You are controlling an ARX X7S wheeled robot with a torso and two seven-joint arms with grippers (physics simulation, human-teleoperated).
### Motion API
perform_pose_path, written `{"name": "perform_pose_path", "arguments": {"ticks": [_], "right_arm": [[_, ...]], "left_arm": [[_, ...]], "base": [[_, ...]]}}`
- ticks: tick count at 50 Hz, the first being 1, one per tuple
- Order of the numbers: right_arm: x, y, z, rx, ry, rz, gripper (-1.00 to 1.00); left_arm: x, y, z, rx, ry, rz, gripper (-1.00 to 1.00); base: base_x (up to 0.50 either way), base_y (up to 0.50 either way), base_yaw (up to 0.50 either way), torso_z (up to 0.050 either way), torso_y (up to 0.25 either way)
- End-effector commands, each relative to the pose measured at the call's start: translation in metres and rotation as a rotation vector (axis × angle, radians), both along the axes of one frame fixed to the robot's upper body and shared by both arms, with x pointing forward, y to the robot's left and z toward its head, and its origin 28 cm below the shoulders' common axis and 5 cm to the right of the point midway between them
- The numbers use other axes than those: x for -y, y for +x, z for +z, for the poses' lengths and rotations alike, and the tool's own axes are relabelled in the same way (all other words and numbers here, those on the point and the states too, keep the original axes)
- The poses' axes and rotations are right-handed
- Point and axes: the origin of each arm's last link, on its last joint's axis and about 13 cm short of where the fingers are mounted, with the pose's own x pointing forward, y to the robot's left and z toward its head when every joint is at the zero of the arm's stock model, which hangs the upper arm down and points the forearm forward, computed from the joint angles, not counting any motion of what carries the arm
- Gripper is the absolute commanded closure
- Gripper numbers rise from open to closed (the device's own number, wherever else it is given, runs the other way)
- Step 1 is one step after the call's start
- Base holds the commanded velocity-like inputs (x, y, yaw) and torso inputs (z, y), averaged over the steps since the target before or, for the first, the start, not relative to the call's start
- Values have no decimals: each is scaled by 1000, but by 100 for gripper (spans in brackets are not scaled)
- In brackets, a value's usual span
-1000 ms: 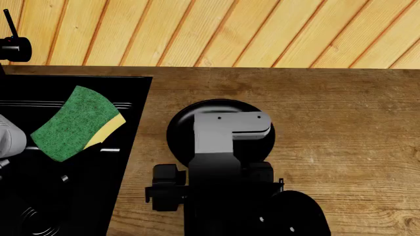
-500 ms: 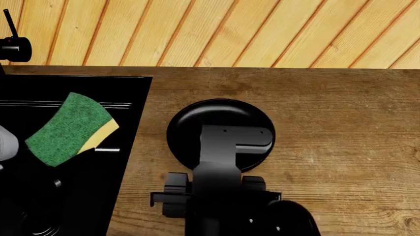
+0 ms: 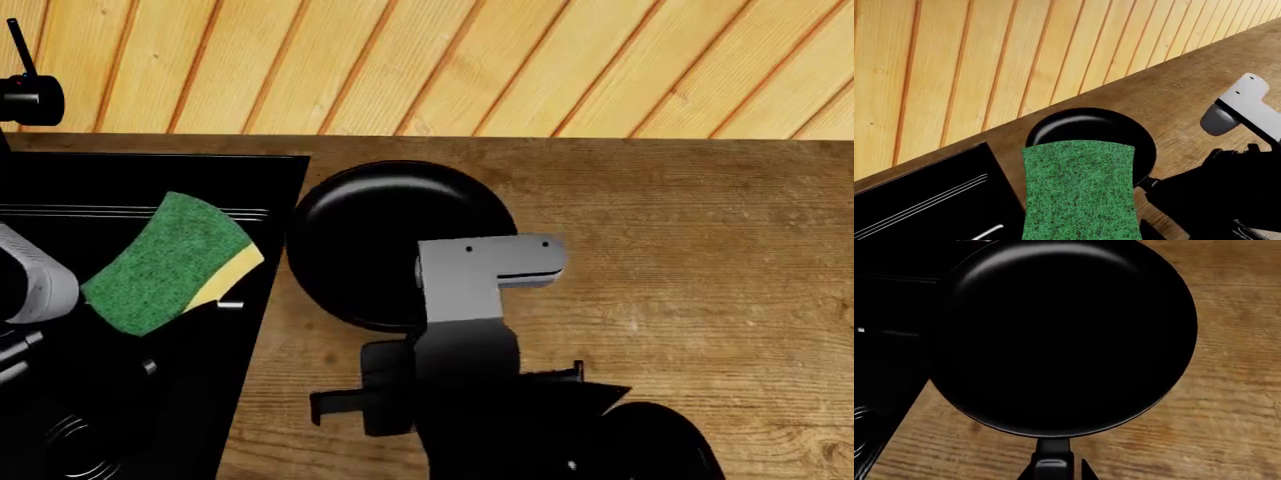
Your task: Pick the pan and sponge and place them into the sink. Then turn on the water.
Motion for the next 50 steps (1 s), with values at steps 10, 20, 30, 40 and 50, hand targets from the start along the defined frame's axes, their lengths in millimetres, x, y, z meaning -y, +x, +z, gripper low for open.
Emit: {"name": "perform_pose_path", "arguments": {"ticks": [10, 20, 30, 40, 50], "right_arm": [[86, -2, 37, 89, -126, 206, 100], [114, -2, 46, 105, -234, 194, 100], [135, -19, 58, 170, -225, 330, 100], [155, -33, 59, 244, -231, 269, 100], [156, -40, 53, 252, -223, 303, 100]], "left_arm": [[-6, 1, 3, 6, -13, 18, 100], [-10, -2, 3, 8, -18, 24, 100], [-9, 0, -2, -2, -15, 27, 100], [-12, 4, -7, -20, -10, 55, 100], [-10, 8, -9, -24, -12, 73, 100]], "base": [[0, 0, 0, 0, 2], [0, 0, 0, 0, 2], [0, 0, 0, 0, 1], [0, 0, 0, 2, 2], [0, 0, 0, 0, 1]]}}
